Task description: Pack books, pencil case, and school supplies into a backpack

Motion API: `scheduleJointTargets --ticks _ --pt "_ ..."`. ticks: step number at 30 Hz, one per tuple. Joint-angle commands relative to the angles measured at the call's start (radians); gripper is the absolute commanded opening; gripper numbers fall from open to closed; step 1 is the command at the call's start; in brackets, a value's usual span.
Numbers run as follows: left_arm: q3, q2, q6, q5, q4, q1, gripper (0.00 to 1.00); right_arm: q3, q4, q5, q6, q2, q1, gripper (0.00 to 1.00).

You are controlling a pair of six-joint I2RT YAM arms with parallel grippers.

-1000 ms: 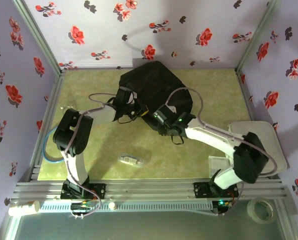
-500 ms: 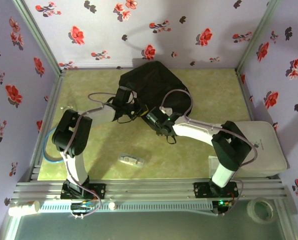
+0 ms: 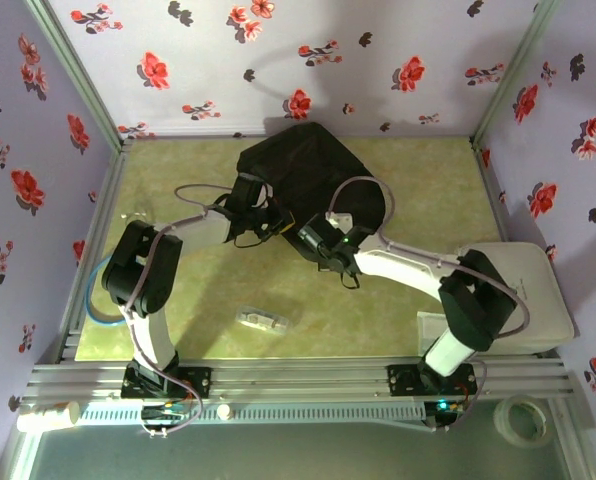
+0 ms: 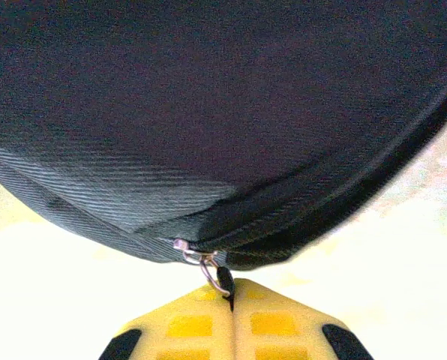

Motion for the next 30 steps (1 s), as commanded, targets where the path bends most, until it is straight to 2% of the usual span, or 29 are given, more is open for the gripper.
scheduleJointTargets --ticks 1,6,12,16,23,24,26,27,28,30 --pt "0.03 -0.028 0.043 -0.023 -0.049 -0.007 0.0 -0.034 -0.066 0.055 0.028 -0.046 -0.023 0.0" --pt "0.039 -0.02 0.055 -0.04 -0.067 -0.003 0.0 -0.049 -0.08 0.039 0.061 -0.067 -0.061 0.0" --pt "0.053 -0.008 0.073 -0.049 -0.084 0.009 0.0 -0.072 -0.032 -0.081 0.046 -0.089 -0.127 0.0" --pt "0.053 -0.013 0.093 -0.049 -0.098 0.031 0.0 -0.061 0.064 -0.242 -0.069 -0.077 -0.161 0.0" --pt "0.036 -0.035 0.165 -0.016 -0.124 0.118 0.01 0.101 0.137 -0.44 -0.273 0.054 -0.162 0.0" --pt "0.03 -0.04 0.169 0.003 -0.123 0.133 0.08 0.121 0.152 -0.472 -0.286 0.072 -0.16 0.0" --pt "-0.001 -0.07 0.164 0.027 -0.111 0.16 0.35 0.167 0.177 -0.521 -0.297 0.115 -0.158 0.0" --pt "-0.016 -0.089 0.159 0.027 -0.106 0.167 0.44 0.182 0.192 -0.536 -0.297 0.133 -0.157 0.0" --pt "-0.036 -0.113 0.153 0.027 -0.1 0.173 0.49 0.198 0.211 -0.561 -0.297 0.155 -0.157 0.0" --pt "-0.074 -0.154 0.132 0.026 -0.091 0.181 0.54 0.224 0.253 -0.597 -0.295 0.19 -0.154 0.0"
